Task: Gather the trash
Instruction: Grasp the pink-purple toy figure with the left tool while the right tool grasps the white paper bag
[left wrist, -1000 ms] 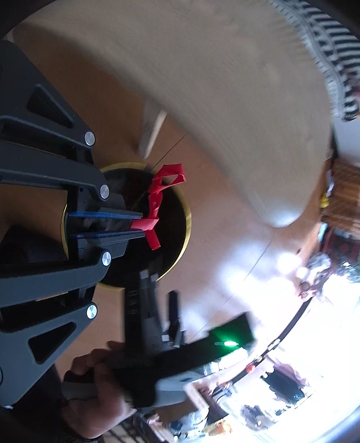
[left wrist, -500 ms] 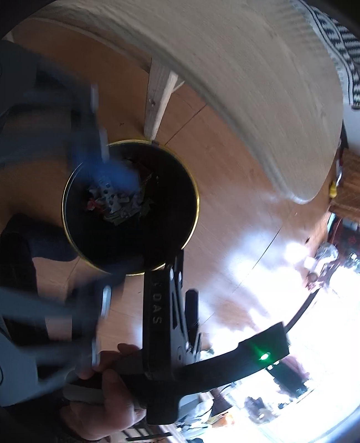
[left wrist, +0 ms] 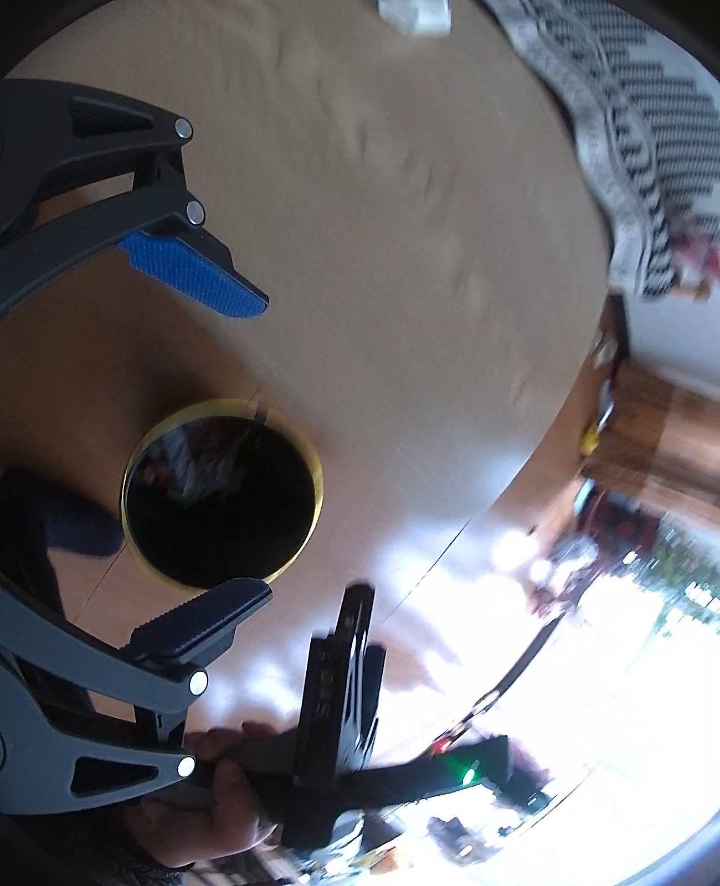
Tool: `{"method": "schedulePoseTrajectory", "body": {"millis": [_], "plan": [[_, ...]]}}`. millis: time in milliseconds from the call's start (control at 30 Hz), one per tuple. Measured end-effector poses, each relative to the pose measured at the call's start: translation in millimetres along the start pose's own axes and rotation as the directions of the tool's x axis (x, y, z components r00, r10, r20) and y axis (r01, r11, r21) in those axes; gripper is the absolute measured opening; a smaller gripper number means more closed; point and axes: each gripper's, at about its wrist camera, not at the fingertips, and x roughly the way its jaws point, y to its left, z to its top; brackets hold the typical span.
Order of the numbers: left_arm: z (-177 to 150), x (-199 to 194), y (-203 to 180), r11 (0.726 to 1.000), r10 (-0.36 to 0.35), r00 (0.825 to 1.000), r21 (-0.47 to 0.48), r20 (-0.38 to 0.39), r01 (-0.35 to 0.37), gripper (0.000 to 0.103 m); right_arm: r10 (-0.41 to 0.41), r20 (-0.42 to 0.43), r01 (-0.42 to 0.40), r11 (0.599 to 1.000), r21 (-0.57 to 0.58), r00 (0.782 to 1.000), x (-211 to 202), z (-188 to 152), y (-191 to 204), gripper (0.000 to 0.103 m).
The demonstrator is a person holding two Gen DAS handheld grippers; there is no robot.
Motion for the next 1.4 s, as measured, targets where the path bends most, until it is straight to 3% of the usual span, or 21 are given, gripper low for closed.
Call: {"method": "schedulePoseTrajectory", "body": {"millis": [133,200,333,400,433,467,567,700,800,833,867,900,967,1067,1167,1333,1400], "plan": [[6.0,-37.0,72.4,0.987,0.121,0.991,-0.113,0.055,-0.114,0.093,0.09,0.023,-0.089,0.994,-0.069,0.996,-0.6,21.4,68.7,0.087],[4.3,-57.7,127.1,0.955,0.237,0.969,-0.2,0.073,-0.219,0.093,0.138,0.006,-0.137,0.983,-0.119,0.99,5.8,29.8,112.6,0.088],[-2.1,-89.6,221.5,0.857,0.441,0.895,-0.33,0.07,-0.396,0.095,0.188,-0.044,-0.193,0.958,-0.212,0.981,24.4,35.2,193.0,0.088],[-3.8,-102.7,273.1,0.781,0.541,0.84,-0.397,0.041,-0.483,0.095,0.202,-0.072,-0.214,0.946,-0.245,0.977,34.8,34.0,225.5,0.088],[-5.1,-107.3,303.2,0.725,0.59,0.807,-0.446,0.009,-0.525,0.095,0.205,-0.081,-0.22,0.941,-0.257,0.975,39.4,33.0,237.8,0.088],[-5.3,-110.8,324.1,0.695,0.603,0.798,-0.487,-0.008,-0.53,0.095,0.207,-0.096,-0.226,0.933,-0.279,0.974,45.6,31.1,256.5,0.088],[-2.2,-113.6,370.6,0.644,0.604,0.796,-0.571,-0.029,-0.509,0.095,0.201,-0.119,-0.229,0.919,-0.32,0.972,56.8,22.7,292.9,0.088],[12.9,-94.3,404.3,0.617,0.621,0.779,-0.56,-0.085,-0.552,0.095,0.219,-0.148,-0.258,0.907,-0.334,0.964,67.0,19.7,323.9,0.088],[21.0,-86.4,418.2,0.613,0.608,0.79,-0.587,-0.077,-0.529,0.095,0.223,-0.142,-0.26,0.897,-0.356,0.964,71.5,19.5,339.2,0.088],[22.6,-84.3,419.3,0.625,0.601,0.797,-0.584,-0.063,-0.518,0.082,0.222,-0.138,-0.258,0.895,-0.363,0.965,73.9,19.9,345.1,0.088],[22.0,-83.4,419.0,0.623,0.611,0.79,-0.578,-0.061,-0.527,0.055,0.221,-0.131,-0.255,0.891,-0.375,0.966,75.7,20.0,350.6,0.088],[18.8,-84.8,418.4,0.617,0.621,0.781,-0.578,-0.06,-0.535,0.054,0.223,-0.122,-0.253,0.888,-0.384,0.967,76.5,19.5,354.6,0.088],[11.8,-90.1,420.8,0.62,0.612,0.789,-0.586,-0.055,-0.522,0.048,0.227,-0.11,-0.252,0.877,-0.409,0.968,82.4,21.6,368.9,0.088],[0.7,-100.8,408.4,0.619,0.63,0.774,-0.559,-0.067,-0.552,0.046,0.24,-0.109,-0.263,0.871,-0.414,0.965,97.1,31.4,390.0,0.089],[-22.9,-115.7,394.1,0.629,0.594,0.8,-0.57,-0.088,-0.529,0.046,0.271,-0.136,-0.302,0.871,-0.388,0.953,116.5,47.2,414.5,0.094],[-73.9,-153.3,347.8,0.626,0.568,0.817,-0.592,-0.098,-0.507,0.046,0.273,-0.113,-0.295,0.876,-0.382,0.955,142.8,81.0,454.4,0.096],[-87.4,-160.0,332.8,0.628,0.577,0.812,-0.589,-0.088,-0.51,0.046,0.257,-0.104,-0.277,0.876,-0.395,0.961,150.9,91.0,466.2,0.096]]}}
